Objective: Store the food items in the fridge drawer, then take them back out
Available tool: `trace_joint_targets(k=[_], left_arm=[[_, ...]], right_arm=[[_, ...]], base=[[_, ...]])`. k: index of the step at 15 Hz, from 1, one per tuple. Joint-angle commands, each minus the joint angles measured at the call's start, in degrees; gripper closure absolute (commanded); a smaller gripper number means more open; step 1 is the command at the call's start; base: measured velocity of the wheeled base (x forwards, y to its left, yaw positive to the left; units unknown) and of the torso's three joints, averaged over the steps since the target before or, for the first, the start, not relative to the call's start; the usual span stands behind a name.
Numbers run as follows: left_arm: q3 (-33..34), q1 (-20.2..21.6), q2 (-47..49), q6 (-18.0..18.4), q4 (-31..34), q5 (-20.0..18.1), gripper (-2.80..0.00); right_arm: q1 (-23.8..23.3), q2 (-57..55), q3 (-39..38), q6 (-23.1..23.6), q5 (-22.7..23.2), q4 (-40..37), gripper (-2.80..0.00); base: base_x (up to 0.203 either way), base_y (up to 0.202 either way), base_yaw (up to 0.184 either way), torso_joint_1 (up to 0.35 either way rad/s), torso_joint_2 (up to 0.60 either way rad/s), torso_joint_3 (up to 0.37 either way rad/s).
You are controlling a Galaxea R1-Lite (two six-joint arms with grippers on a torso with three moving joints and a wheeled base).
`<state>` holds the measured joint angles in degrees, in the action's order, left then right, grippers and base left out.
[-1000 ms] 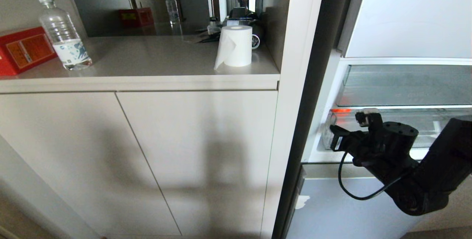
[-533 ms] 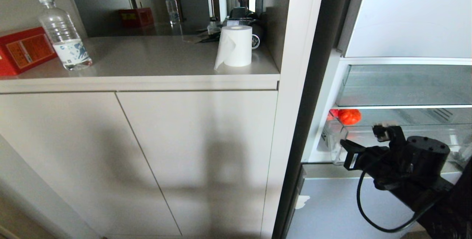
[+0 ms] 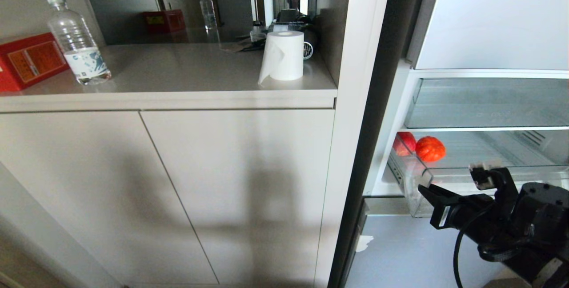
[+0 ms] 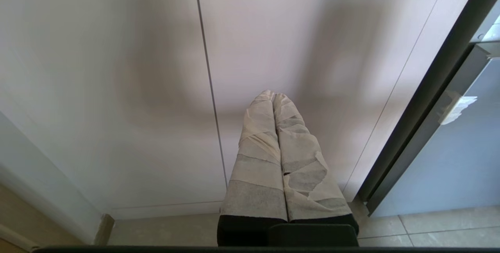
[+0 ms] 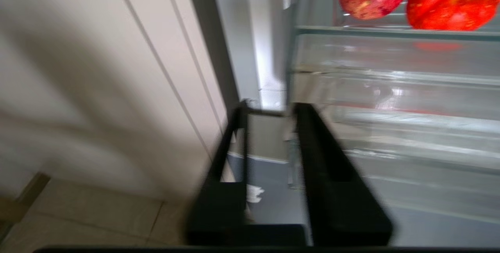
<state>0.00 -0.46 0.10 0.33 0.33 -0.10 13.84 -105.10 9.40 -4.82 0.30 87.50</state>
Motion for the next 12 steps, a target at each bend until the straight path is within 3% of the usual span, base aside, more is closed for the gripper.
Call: trace_joint_targets(k=[1,9,12], left_arm=[[0.0,-0.03,0.08,0.02,0.02,0.01,0.0],[0.0,0.01,0.08,0.02,0.02,0.01,0.0],[0.0,-0.06,0.08,0.02,0.02,0.01,0.0]], right_arm=[[-0.04,0.68,-0.92,-0.02,-0.22,0.16,-2.8],[-0.12,10.7,-9.21,-0.36,-4.22,0.14,-2.8],[-0.2,18.1,-9.32,-0.21,-4.94,-4.31,-2.8]], base=[[0.0,0.0,0.0,0.0,0.0,0.0],[0.0,0.0,0.0,0.0,0.0,0.0],[0.0,0.0,0.0,0.0,0.0,0.0]])
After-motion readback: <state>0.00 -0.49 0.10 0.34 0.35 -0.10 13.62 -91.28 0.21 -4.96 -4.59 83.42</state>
